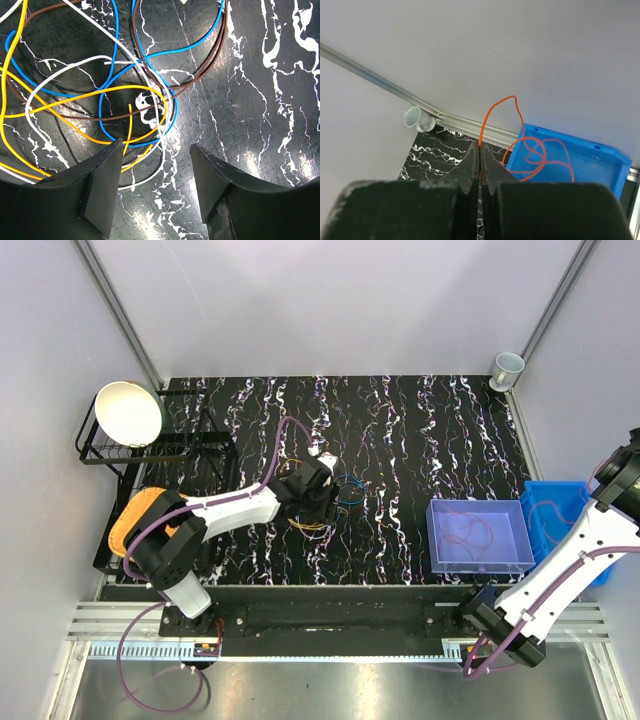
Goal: Untangle the cables
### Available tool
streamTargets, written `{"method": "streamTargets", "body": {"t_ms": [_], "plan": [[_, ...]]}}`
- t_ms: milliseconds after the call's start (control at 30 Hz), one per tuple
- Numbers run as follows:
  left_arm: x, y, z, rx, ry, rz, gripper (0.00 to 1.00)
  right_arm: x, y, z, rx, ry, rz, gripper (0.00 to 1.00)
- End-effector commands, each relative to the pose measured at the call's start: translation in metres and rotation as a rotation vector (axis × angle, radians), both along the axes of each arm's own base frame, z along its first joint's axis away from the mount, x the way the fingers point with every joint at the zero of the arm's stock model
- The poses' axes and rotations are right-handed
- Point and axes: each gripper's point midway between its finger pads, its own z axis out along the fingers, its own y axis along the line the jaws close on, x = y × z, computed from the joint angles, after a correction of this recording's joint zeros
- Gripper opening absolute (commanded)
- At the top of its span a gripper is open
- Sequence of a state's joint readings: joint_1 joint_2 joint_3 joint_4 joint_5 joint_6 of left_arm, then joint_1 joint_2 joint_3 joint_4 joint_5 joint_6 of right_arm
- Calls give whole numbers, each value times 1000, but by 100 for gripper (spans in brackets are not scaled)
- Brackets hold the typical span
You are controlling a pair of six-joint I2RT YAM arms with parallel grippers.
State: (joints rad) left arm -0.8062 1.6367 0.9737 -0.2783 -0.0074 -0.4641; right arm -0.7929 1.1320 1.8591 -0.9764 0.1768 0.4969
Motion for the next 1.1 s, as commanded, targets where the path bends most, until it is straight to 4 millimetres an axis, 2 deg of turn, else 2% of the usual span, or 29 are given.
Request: {"method": "streamTargets", "body": {"t_ms": [0, 167, 567, 667, 833, 867, 933, 967, 1033, 1067], "plan": [[9, -9, 16, -43, -57, -5, 60, -4, -8, 10, -61, -8, -35, 0], [8, -8, 14, -38, -50, -3, 59, 0, -16, 12, -64, -9, -52, 0], [9, -9, 7, -22, -38, -6, 59, 4, -20, 53, -125, -71, -51, 0], [9, -8, 6, -17, -37, -5, 59, 4, -21, 57, -133, -73, -53, 0], [9, -7, 4, -12, -35, -5, 59, 5, -28, 41, -124, -34, -69, 0], [8, -8, 4, -14, -34, -7, 59, 7, -32, 27, -106, -6, -74, 0], [8, -7, 3, -12, -33, -6, 59, 6, -32, 22, -113, -8, -76, 0], [7, -6, 2, -9, -34, -7, 59, 9, -34, 8, -92, 11, -73, 0], [7, -5, 3, -9, -34, -4, 59, 9, -34, 1, -88, 12, -71, 0], [6, -4, 2, -8, -33, -4, 59, 13, -34, -12, -66, 27, -60, 0]]}}
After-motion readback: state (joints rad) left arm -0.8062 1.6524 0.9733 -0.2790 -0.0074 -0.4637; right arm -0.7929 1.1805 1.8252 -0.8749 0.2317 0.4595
